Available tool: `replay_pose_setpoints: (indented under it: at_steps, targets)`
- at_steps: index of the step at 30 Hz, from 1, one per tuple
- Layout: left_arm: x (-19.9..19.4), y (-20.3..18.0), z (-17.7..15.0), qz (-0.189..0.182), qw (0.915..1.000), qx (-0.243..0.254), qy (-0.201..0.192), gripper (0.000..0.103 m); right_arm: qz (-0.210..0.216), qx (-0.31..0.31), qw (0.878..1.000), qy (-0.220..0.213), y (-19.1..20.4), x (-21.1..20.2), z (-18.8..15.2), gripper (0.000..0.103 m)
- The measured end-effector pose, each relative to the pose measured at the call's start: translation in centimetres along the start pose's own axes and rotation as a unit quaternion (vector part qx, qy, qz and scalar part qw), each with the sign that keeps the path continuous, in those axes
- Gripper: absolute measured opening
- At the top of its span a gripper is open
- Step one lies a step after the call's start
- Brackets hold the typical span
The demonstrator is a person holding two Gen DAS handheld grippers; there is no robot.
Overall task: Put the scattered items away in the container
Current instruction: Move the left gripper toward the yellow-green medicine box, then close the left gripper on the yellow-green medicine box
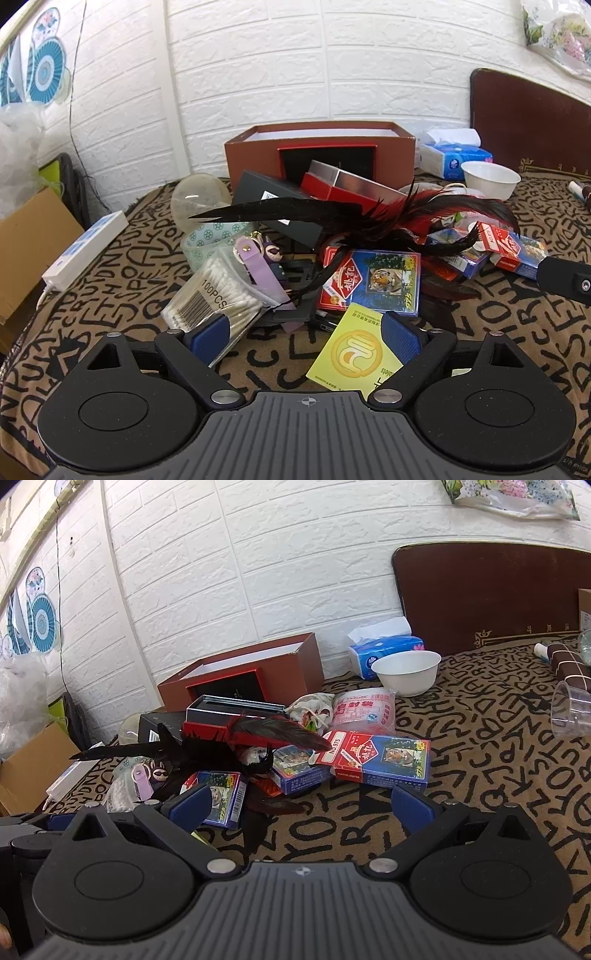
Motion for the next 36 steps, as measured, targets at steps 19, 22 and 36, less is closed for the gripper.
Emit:
replay_pose_setpoints:
  at_steps: [19, 22, 36]
  targets:
    - [1.6, 1.9, -4.1, -0.051, 0.9973, 0.037, -0.037, 0.091, 0.053, -0.199, 0.978, 0.025, 2.3, 0.3, -3.9, 0.103]
    - [1.4, 1.3, -4.2, -0.04, 0.9929, 0.094, -0.06, 0.096, 0.068, -0.225, 0.971, 0.047, 2.5, 0.9, -4.9, 0.103]
    - [3.8, 2.4, -3.6, -0.178, 0.9767, 0.068, -0.099, 0.102, 0.09, -0.333, 0.934, 0.094, 3.6, 3.1, -8.0, 0.103]
Point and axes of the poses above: each gripper's, at about its wrist camera, not at the fingertips, and x roughly the way its jaws point, y to its left, z to its top, the point moved 1 cm from there along x, roughly the way its jaws point, and after that the axes turned 15 degrees about x, right-handed, at the moved point
